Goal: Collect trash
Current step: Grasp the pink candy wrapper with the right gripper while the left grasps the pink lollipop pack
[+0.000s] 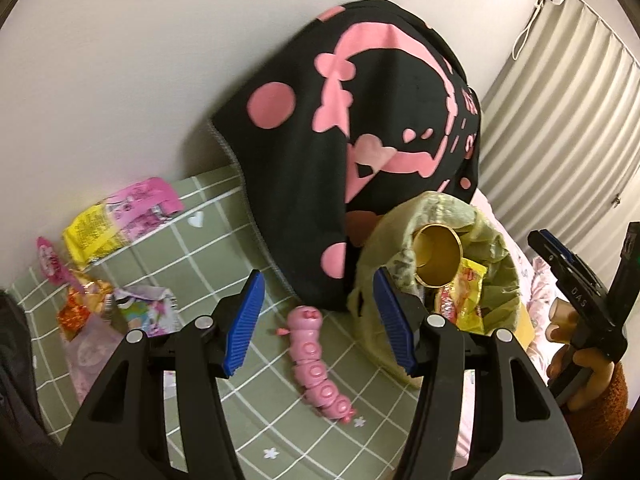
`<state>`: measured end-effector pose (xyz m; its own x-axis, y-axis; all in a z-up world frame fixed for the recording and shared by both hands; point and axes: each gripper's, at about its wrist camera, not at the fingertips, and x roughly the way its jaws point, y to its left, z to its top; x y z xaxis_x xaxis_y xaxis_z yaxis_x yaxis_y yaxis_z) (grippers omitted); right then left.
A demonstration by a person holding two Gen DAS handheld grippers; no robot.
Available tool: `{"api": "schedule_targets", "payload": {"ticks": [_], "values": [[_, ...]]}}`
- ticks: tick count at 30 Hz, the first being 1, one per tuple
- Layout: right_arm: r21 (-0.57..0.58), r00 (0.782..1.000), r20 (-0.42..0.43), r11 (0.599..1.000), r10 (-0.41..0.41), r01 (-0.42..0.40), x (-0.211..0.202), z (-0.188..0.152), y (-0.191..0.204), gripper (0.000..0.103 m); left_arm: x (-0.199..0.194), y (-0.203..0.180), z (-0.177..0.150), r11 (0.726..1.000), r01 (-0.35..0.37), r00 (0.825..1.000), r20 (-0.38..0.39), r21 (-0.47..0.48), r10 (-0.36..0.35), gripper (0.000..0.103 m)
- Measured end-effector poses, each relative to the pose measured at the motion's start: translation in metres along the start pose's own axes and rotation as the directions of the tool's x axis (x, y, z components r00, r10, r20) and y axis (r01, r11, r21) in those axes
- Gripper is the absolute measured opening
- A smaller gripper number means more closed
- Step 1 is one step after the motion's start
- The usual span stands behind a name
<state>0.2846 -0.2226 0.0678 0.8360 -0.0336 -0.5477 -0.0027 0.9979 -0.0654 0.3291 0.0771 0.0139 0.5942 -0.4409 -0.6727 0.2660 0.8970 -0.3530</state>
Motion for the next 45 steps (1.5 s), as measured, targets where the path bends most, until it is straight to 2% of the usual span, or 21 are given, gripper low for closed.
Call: {"api": "schedule_targets", "payload": {"ticks": [7, 9, 12, 17, 22, 27, 31, 35, 39, 41, 43, 44, 45], "values": [[-0.03, 0.997, 0.006, 0.997, 0.078, -0.078, 0.007, 0.005, 0.039, 0.041, -0.019, 0.028, -0.004, 0.998, -0.063, 0.997, 0.039, -0.016, 0.064, 0.054], [-0.033, 0.993, 0.006, 0.993, 0.114, -0.114, 0.009, 0.005, 0.051, 0.042, -0.03, 0.043, -0.007, 0.994, -0.11, 0.991, 0.07, -0.024, 0.111, 0.054], [-0.045, 0.985, 0.006, 0.984, 0.174, -0.174, 0.014, 0.003, 0.072, 0.049, -0.05, 0.072, -0.013, 0.982, -0.18, 0.975, 0.121, -0.064, 0.186, 0.054], [-0.083, 0.966, -0.019, 0.963, 0.257, -0.258, 0.026, -0.002, 0.109, 0.049, -0.071, 0.134, -0.026, 0.949, -0.249, 0.955, 0.116, -0.191, 0.274, 0.054], [-0.122, 0.946, -0.056, 0.938, 0.319, -0.323, 0.046, -0.005, 0.15, 0.05, -0.08, 0.173, -0.039, 0.928, -0.263, 0.949, 0.101, -0.264, 0.298, 0.054], [-0.136, 0.923, -0.124, 0.915, 0.364, -0.38, 0.07, -0.004, 0.186, 0.05, -0.077, 0.188, -0.044, 0.92, -0.288, 0.946, 0.071, -0.266, 0.317, 0.054], [-0.181, 0.911, -0.157, 0.896, 0.381, -0.406, 0.085, 0.005, 0.223, 0.05, -0.088, 0.206, -0.047, 0.904, -0.294, 0.942, 0.065, -0.311, 0.329, 0.054], [-0.16, 0.901, -0.183, 0.893, 0.393, -0.421, 0.104, 0.012, 0.252, 0.05, -0.096, 0.219, -0.052, 0.889, -0.305, 0.937, 0.06, -0.342, 0.345, 0.054], [-0.119, 0.888, -0.225, 0.894, 0.4, -0.433, 0.121, 0.009, 0.281, 0.05, -0.096, 0.228, -0.054, 0.878, -0.297, 0.938, 0.055, -0.376, 0.341, 0.054], [-0.117, 0.896, -0.233, 0.904, 0.377, -0.411, 0.126, 0.005, 0.291, 0.05, -0.094, 0.23, -0.054, 0.876, -0.306, 0.936, 0.05, -0.374, 0.348, 0.054], [-0.11, 0.92, -0.223, 0.93, 0.321, -0.351, 0.129, 0.001, 0.297, 0.05, -0.093, 0.231, -0.053, 0.874, -0.318, 0.932, 0.048, -0.368, 0.36, 0.054], [-0.079, 0.931, -0.214, 0.944, 0.297, -0.319, 0.131, 0.0, 0.298, 0.05, -0.093, 0.232, -0.053, 0.872, -0.322, 0.929, 0.054, -0.368, 0.366, 0.054], [-0.051, 0.931, -0.207, 0.947, 0.3, -0.316, 0.132, -0.002, 0.298, 0.05, -0.094, 0.233, -0.053, 0.871, -0.323, 0.927, 0.061, -0.37, 0.369, 0.054]]}}
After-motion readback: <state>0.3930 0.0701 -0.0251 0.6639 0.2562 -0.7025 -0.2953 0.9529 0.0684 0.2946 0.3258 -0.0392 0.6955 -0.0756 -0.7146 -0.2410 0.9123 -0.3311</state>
